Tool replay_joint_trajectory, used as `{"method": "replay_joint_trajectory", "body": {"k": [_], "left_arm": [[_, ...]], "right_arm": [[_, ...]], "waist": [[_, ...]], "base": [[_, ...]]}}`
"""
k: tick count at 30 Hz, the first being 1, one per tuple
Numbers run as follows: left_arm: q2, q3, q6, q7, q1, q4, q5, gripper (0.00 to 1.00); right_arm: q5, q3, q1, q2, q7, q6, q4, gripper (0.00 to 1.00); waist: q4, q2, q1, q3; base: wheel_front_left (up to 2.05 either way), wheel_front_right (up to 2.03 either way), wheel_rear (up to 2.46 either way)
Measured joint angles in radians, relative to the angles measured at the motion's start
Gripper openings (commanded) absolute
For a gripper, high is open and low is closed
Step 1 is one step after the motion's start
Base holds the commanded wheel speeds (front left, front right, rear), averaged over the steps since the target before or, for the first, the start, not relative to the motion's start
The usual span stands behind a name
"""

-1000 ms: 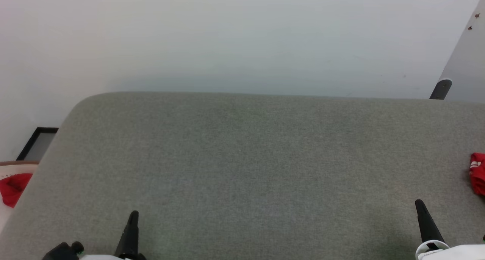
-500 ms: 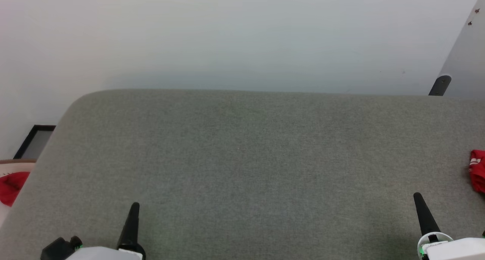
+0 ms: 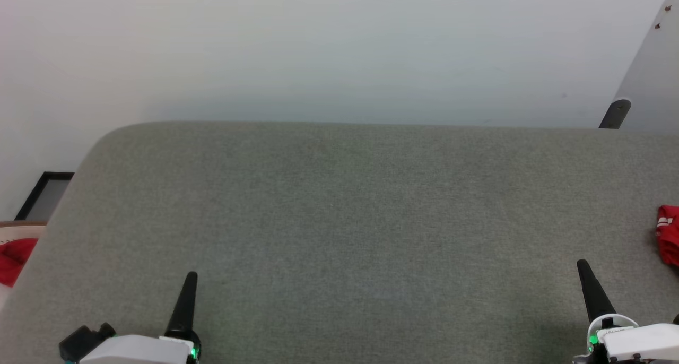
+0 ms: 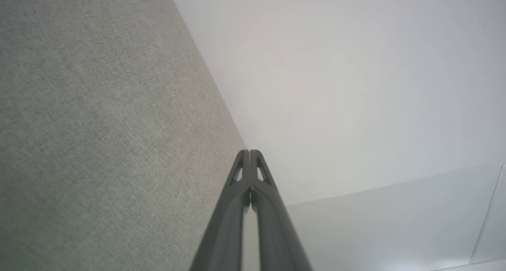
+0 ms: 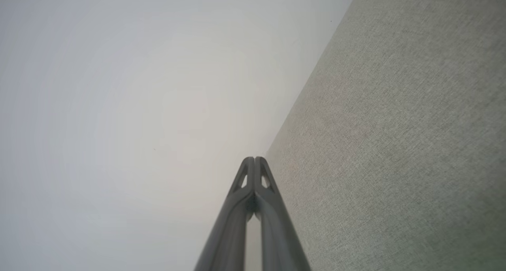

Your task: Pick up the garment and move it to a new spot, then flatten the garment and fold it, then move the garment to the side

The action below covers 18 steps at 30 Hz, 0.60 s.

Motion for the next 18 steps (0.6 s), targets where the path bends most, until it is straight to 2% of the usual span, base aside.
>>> {"method": "replay_joint_trajectory", "body": {"k": [18], "left_arm": [[-0.012,0.016,-0.007,0.039,-0.038,0.014,-0.144,0.00]], "right_arm": [[0.142,-0.001,-0.031,0.002,0.022,0.000,0.023,0.00]], "waist": [[-0.007,0.0000,0.0000,0.015]], "base": [[0.00,0.00,0.00]]}}
